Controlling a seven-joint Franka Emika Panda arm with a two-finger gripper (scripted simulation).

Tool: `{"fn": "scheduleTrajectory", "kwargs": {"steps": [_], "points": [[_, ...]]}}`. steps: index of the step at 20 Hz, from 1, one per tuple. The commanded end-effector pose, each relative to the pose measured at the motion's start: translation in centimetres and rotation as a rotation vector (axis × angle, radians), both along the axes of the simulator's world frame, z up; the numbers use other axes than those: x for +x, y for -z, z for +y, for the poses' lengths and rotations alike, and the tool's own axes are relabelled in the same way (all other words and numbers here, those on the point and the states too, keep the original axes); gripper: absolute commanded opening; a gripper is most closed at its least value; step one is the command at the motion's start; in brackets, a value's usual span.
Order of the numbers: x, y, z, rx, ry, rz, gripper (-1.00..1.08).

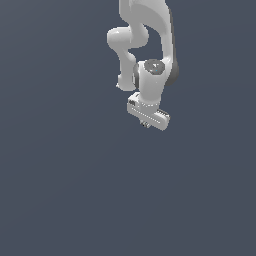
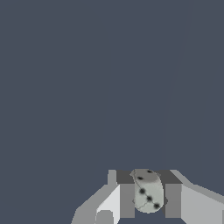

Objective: Pick up the object and move it to a goal position.

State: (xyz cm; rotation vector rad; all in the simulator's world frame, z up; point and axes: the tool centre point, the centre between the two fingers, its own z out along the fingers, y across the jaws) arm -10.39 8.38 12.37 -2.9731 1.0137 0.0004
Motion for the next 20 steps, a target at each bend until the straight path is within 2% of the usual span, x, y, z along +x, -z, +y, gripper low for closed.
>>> {"fn": "scheduleTrajectory", "kwargs": {"steps": [1,12,20], "points": [[-0.5,-2.4,0.2,0.000,0.000,0.000,-1.00],[-2.2,-13.5,1.5,-0.002,0.000,0.000,-1.00],[-3.0,-19.3,2.2,-0.002,-0.001,0.000,-1.00]]}}
